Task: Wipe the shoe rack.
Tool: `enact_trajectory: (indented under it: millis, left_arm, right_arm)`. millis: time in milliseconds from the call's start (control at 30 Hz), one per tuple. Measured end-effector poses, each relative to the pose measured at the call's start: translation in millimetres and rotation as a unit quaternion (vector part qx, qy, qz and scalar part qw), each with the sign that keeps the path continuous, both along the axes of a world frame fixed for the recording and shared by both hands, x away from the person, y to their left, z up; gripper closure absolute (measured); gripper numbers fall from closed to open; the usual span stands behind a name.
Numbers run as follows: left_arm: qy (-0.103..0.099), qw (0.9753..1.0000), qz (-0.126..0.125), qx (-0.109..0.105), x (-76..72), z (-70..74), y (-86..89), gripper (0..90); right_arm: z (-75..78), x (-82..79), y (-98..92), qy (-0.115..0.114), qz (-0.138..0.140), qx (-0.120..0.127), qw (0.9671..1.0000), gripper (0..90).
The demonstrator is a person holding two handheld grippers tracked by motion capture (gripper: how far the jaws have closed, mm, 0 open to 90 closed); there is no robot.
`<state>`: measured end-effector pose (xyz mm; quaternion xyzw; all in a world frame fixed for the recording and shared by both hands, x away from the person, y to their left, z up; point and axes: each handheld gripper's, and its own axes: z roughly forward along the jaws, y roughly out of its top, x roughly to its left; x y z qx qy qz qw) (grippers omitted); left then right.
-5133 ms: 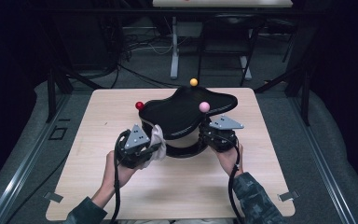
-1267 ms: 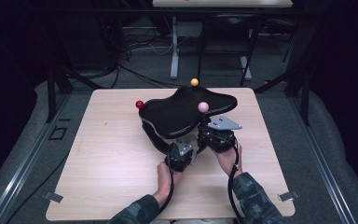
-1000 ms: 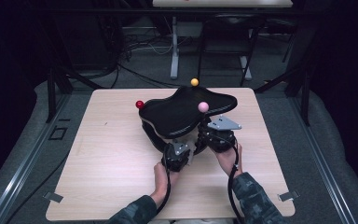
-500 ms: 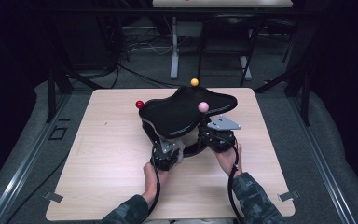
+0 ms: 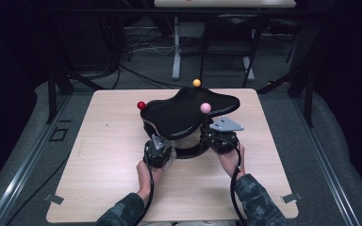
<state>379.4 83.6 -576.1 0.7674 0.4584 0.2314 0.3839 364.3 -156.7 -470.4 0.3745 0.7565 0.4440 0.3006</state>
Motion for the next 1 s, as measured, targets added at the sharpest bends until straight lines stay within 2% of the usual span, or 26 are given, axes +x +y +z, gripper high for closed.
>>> enact_trajectory:
  millis: [267,333,533,700,1000]
  left_arm:
    - [-0.007,0.9998,0.02,0.006,8.2,-0.9,13.0,79.9]
    - [-0.008,0.9996,0.019,0.018,10.1,-0.2,14.6,80.0]
    - [-0.005,0.9989,0.045,0.01,21.4,-0.5,27.8,80.0]
    - [-0.01,0.9984,0.055,0.011,25.8,-1.6,33.6,80.1]
    - [-0.002,0.9971,0.076,0.002,41.2,-1.1,45.3,80.3]
  right_arm:
    - [-0.1,0.0,0.0,0.0,0.0,0.001,1.0,74.7]
    - [-0.1,0.1,-0.1,0.0,0.0,0.0,1.0,74.7]
    - [-0.1,0.2,-0.2,-0.001,0.0,0.0,1.0,74.7]
    - [-0.1,0.1,0.0,-0.001,0.0,0.0,1.0,74.7]
    - [-0.1,0.1,0.1,-0.001,0.0,-0.001,1.0,74.6]
